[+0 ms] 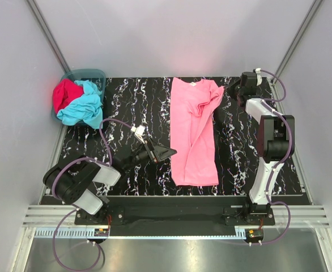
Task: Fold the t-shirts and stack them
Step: Fold the tshirt
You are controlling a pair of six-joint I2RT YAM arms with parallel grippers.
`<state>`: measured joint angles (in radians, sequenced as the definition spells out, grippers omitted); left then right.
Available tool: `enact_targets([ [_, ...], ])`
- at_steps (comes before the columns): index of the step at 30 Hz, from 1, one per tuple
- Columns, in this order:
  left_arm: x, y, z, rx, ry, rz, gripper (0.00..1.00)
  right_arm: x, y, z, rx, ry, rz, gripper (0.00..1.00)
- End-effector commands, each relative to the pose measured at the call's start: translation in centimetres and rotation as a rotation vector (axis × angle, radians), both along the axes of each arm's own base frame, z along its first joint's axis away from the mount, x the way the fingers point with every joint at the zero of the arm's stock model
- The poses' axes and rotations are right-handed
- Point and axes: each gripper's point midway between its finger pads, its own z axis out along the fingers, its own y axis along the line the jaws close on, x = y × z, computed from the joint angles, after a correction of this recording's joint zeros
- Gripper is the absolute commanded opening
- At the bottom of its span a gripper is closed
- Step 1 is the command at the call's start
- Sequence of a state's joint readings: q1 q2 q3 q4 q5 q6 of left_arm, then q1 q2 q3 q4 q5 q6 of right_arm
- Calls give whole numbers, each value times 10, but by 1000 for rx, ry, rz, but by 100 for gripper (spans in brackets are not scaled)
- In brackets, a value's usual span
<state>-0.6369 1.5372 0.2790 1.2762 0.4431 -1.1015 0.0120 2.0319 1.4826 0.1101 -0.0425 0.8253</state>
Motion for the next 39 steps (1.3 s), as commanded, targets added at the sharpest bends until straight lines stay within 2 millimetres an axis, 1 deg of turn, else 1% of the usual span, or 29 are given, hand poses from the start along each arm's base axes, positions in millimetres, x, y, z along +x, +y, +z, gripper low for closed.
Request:
enact_targets([
  [1, -4, 2, 25, -45, -116, -7, 95, 4, 6, 29, -23, -61, 6, 0],
  [5, -4, 2, 25, -45, -116, -5, 95, 5, 16, 26, -18, -59, 33, 0],
  [8, -5, 2, 26, -50, -118, -5, 95, 5, 19, 26, -14, -60, 33, 0],
  [11, -5, 3, 25, -47, -118, -2, 95, 6, 17, 37, -20, -83, 31, 0],
  [18, -5, 2, 26, -52, -118, -7, 95, 3, 14, 74, -48, -146, 25, 0],
  [20, -4, 1, 26, -55, -119, -6, 95, 2, 14, 81, -53, -157, 25, 0],
  [21, -5, 2, 27, -57, -121, -6, 95, 0, 13, 89, -56, -168, 23, 0],
  [24, -5, 0, 27, -57, -121, -7, 95, -1, 11, 99, -58, -183, 20, 0],
  [32, -8, -1, 27, -59, -121, -12, 95, -3, 17, 110, -41, -208, 46, 0],
  [35, -9, -1, 27, -59, -121, -15, 95, -3, 24, 114, -27, -230, 81, 0],
  [38, -8, -1, 27, -58, -121, -12, 95, -3, 40, 118, 0, -258, 166, 0],
  [39, -9, -2, 26, -58, -121, -13, 95, -2, 42, 122, 5, -280, 177, 0],
])
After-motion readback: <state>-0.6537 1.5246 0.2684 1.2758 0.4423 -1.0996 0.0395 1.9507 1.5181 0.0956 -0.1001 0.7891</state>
